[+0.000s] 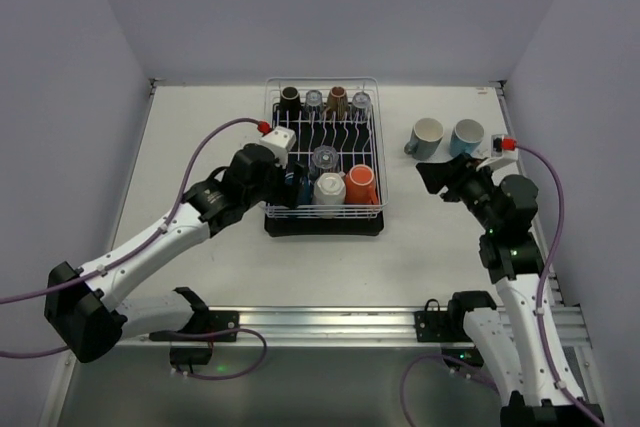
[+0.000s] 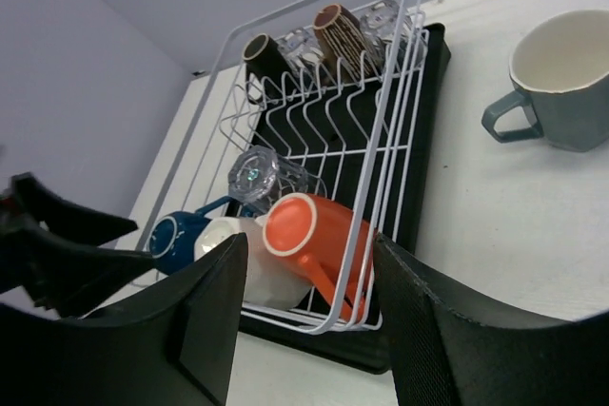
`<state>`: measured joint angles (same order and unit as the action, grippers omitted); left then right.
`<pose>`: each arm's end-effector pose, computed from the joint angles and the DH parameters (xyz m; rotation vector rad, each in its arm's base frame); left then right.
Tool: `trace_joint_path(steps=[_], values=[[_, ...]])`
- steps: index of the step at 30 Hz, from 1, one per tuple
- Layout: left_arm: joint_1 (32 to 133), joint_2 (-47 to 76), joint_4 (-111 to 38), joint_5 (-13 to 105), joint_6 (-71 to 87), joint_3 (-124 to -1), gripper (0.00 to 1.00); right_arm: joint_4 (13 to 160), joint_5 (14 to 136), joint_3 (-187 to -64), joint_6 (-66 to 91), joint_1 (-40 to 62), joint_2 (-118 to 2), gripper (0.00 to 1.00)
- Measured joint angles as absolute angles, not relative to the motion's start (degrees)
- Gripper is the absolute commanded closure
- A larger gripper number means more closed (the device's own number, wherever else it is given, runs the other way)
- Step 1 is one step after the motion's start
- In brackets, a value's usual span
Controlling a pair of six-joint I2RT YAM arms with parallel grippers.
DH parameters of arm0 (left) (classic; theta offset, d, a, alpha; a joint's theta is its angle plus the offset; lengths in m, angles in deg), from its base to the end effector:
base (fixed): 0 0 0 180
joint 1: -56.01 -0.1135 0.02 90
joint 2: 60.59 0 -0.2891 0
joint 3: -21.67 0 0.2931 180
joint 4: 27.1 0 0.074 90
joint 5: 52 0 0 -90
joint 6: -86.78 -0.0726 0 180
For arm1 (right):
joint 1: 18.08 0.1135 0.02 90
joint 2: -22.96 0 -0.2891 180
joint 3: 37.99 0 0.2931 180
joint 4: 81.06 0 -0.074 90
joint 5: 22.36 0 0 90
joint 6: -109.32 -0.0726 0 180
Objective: Unload the cups from the dish rack
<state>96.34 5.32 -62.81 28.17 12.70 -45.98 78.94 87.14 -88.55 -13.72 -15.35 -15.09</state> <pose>0.2487 -0.1948 0.3050 0.3628 2.1483 -0.3808 0.2183 0.0347 0.3366 0.2009 1.7403 0.7499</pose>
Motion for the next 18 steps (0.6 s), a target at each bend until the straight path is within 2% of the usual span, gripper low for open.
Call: trace_joint_path(steps=[6,18], values=[[98.44,11.2,-63.86,25.07,12.86,-46.31,0.1,79.4,92.24,-85.55,-14.7,-15.29,-7.57,0.42],[99.99,20.16,-59.86,20.5,13.75,-47.92,0.07,79.36,96.87,-82.23,-15.62,-14.79,-5.84,0.42]])
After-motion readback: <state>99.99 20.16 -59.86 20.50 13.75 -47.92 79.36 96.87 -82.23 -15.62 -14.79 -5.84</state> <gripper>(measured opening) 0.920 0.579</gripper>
